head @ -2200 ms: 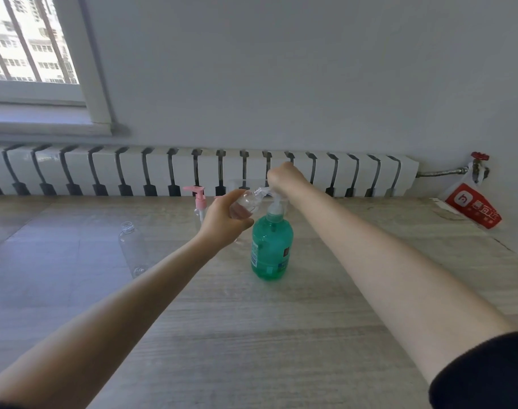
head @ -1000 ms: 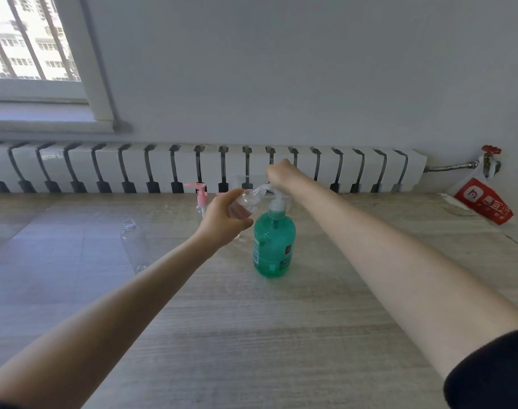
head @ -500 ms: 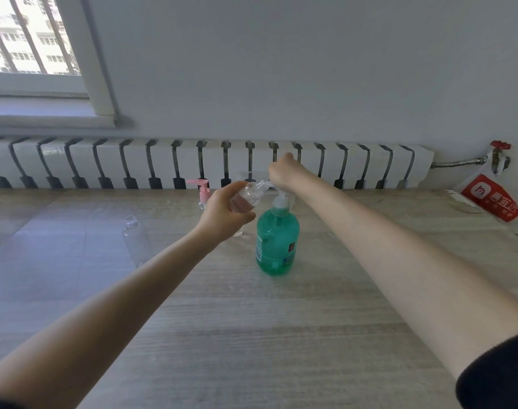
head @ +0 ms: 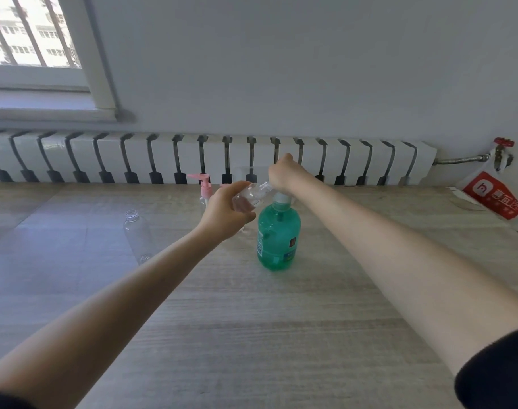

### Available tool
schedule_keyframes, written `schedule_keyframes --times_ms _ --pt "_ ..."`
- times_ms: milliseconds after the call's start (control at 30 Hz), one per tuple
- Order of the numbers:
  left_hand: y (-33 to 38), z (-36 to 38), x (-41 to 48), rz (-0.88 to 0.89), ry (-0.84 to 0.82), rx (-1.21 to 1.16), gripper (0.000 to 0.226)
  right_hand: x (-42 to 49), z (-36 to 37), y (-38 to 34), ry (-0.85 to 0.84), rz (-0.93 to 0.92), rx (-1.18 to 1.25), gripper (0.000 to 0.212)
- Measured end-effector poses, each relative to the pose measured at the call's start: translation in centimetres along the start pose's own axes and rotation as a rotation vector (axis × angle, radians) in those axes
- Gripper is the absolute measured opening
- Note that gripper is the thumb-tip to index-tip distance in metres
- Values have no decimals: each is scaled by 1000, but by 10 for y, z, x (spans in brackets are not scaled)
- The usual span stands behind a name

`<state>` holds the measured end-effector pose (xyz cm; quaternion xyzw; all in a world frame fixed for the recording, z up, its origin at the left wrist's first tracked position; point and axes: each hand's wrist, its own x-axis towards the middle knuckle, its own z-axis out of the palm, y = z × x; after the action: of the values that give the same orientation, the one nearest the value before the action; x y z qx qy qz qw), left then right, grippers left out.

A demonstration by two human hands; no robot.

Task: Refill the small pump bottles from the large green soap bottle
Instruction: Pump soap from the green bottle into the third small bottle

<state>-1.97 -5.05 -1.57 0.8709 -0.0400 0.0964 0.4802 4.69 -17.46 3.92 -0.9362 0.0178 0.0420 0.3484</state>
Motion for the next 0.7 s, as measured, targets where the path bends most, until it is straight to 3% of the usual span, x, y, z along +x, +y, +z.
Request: schedule_keyframes --times_ms 333,433,533,600,700 --pt "2 0 2 -3 -5 -20 64 -5 -2 0 -26 -17 23 52" --pt "2 0 1 -19 -9 -46 65 -5 -6 -1 -20 -14 -36 19" --pt "3 -1 1 -25 -10 -86 66 -3 -13 -6 -3 -35 39 27" --pt "4 -2 0 -27 -10 -89 67 -3 -17 -7 10 -36 54 51" --pt "3 -4 -1 -32 -13 -91 67 -5 -16 -9 -4 -30 58 58"
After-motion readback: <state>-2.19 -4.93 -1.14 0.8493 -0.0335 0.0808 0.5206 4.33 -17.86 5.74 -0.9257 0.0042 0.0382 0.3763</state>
